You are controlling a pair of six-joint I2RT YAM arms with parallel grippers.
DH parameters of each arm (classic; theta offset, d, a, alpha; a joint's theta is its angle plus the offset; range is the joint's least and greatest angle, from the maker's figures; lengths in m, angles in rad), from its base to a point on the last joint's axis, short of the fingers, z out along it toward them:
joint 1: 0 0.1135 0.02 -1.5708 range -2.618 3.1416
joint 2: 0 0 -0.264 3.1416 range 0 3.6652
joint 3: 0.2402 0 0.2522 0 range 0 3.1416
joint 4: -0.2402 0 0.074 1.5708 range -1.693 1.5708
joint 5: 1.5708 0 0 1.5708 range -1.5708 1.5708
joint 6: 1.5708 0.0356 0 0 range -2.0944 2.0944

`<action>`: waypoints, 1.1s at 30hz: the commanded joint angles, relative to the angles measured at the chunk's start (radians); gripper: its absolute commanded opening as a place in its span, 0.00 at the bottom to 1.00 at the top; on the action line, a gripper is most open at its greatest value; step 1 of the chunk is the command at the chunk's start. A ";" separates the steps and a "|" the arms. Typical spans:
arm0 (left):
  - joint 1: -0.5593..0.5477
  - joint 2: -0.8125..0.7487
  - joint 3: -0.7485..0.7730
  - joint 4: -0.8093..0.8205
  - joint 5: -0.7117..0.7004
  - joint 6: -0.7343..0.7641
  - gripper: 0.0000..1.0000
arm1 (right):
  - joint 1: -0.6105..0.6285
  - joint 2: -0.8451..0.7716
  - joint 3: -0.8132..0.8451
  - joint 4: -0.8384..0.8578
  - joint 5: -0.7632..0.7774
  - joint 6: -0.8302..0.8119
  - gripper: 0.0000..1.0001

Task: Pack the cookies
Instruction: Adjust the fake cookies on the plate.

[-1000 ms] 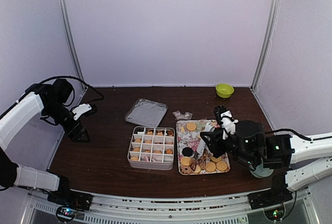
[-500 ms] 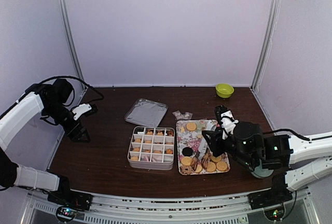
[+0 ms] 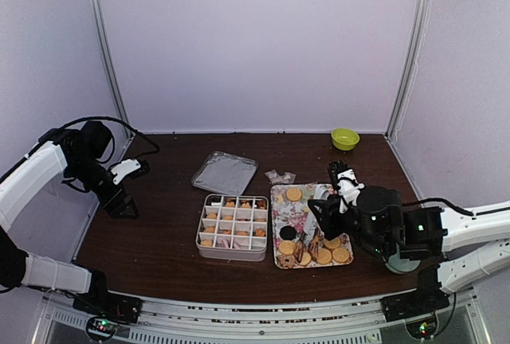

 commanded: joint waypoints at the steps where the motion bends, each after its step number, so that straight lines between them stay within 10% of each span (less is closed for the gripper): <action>1: 0.007 -0.008 0.019 0.021 0.014 -0.008 0.80 | 0.006 -0.028 0.010 -0.073 0.012 -0.028 0.11; 17: 0.007 -0.010 0.018 0.022 0.010 -0.006 0.80 | 0.005 -0.072 0.151 -0.125 0.008 -0.097 0.00; 33: 0.007 -0.011 0.018 0.020 0.008 -0.006 0.80 | 0.016 0.020 0.017 -0.004 -0.006 -0.010 0.32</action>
